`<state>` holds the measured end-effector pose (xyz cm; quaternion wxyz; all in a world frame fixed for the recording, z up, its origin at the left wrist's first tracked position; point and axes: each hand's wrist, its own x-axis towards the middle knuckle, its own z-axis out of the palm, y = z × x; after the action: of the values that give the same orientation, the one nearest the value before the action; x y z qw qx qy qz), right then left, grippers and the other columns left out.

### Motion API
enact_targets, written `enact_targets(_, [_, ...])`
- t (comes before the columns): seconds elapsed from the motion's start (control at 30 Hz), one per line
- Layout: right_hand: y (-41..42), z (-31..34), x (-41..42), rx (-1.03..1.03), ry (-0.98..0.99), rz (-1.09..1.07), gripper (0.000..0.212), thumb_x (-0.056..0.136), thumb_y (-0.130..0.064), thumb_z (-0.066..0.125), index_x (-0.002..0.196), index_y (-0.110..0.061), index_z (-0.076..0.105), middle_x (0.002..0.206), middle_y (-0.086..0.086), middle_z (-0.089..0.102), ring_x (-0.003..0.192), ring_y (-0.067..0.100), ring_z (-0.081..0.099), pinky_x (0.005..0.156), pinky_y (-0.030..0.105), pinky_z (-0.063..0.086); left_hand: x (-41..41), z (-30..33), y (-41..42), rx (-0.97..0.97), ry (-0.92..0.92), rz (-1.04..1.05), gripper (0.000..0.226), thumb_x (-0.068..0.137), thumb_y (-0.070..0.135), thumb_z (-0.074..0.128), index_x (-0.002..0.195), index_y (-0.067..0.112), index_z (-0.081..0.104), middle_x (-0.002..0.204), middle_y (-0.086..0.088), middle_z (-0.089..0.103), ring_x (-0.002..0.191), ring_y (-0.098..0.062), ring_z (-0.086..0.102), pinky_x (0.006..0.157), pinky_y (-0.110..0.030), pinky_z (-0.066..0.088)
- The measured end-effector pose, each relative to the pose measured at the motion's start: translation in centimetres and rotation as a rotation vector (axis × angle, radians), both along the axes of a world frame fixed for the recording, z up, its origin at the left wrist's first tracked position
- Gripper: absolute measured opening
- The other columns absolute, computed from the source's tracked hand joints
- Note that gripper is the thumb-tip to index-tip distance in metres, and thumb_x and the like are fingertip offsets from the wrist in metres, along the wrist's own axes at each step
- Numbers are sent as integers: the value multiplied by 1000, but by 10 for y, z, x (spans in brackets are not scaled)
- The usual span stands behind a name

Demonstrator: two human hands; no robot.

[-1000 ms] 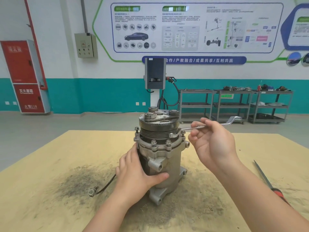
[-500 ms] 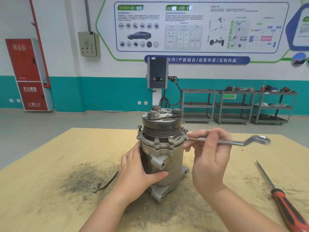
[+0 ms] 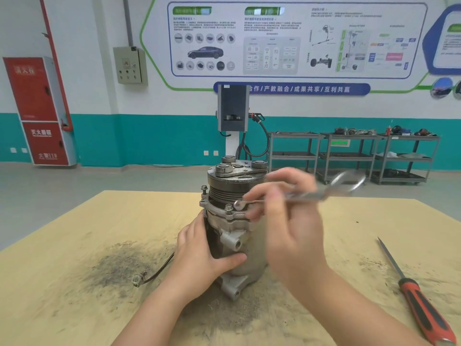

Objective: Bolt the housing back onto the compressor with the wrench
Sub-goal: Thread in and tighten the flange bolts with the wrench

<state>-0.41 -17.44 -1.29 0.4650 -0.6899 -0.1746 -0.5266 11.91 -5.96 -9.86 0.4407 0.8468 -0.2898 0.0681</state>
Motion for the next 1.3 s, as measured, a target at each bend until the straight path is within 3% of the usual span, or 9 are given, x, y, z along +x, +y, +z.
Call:
enact_targets(0.1, [-17, 11, 5, 578, 145, 209, 16, 100, -7, 32, 102, -20, 42, 68, 6, 68, 49, 18, 57, 51, 24, 47, -6, 5, 1, -5, -28, 5, 120, 52, 77, 69, 152, 34, 21, 149, 15, 34, 139, -12, 22, 116, -45, 30])
enact_targets(0.2, [-35, 16, 12, 874, 221, 364, 19, 99, 0, 28, 103, -13, 42, 60, 9, 65, 44, 18, 51, 46, 25, 46, -3, 2, 1, 0, -25, 12, 122, 50, 81, 66, 153, 34, 18, 151, 16, 32, 139, -11, 20, 117, -45, 29])
enact_targets(0.47, [-49, 8, 23, 922, 214, 418, 18, 99, 0, 27, 99, -9, 43, 58, 10, 63, 42, 18, 49, 44, 26, 42, -2, 1, 1, -1, -27, 8, 122, 52, 81, 65, 153, 34, 17, 152, 15, 30, 140, -12, 19, 117, -46, 28])
enact_targets(0.7, [-23, -29, 22, 378, -243, 173, 20, 94, -12, 38, 93, -27, 52, 72, 14, 64, 54, 20, 55, 55, 26, 46, -2, 2, 1, 0, -18, 7, 122, 50, 82, 65, 153, 35, 18, 150, 16, 33, 139, -12, 20, 116, -46, 30])
enact_targets(0.87, [-7, -53, 19, -420, -197, -25, 19, 101, -21, 37, 90, -13, 52, 70, 7, 54, 63, 17, 48, 62, 24, 41, -1, 0, -1, -10, -8, 12, 108, 56, 73, 54, 151, 34, 21, 150, 14, 33, 139, -11, 20, 116, -42, 29])
enact_targets(0.93, [2, -59, 18, -577, -206, -65, 26, 102, -23, 36, 88, -10, 52, 65, 7, 51, 58, 20, 43, 59, 25, 36, 0, -1, -1, -14, 7, 10, 99, 60, 67, 41, 151, 33, 20, 153, 13, 29, 140, -10, 17, 118, -41, 24])
enact_targets(1.03, [13, -47, 10, -333, -152, -8, 34, 104, -37, 34, 89, -15, 55, 68, 1, 57, 59, 13, 53, 59, 20, 43, -1, 0, 0, 13, -3, 21, 111, 55, 77, 42, 153, 34, 14, 146, 26, 18, 141, -6, 12, 118, -32, 17])
enact_targets(1.13, [9, -15, -1, 106, 12, 152, 18, 97, -54, 40, 92, -38, 47, 65, 0, 65, 48, 8, 57, 47, 19, 46, -2, 1, 0, 16, -21, 25, 117, 52, 81, 61, 150, 32, 23, 150, 15, 33, 139, -16, 22, 116, -44, 30])
enact_targets(1.3, [-27, 15, 8, 569, 144, 136, 21, 104, -37, 37, 96, -18, 42, 57, 5, 65, 35, 14, 49, 37, 22, 38, -3, 3, 1, 10, -23, 11, 120, 51, 80, 65, 152, 34, 21, 150, 15, 35, 140, -14, 22, 116, -47, 30])
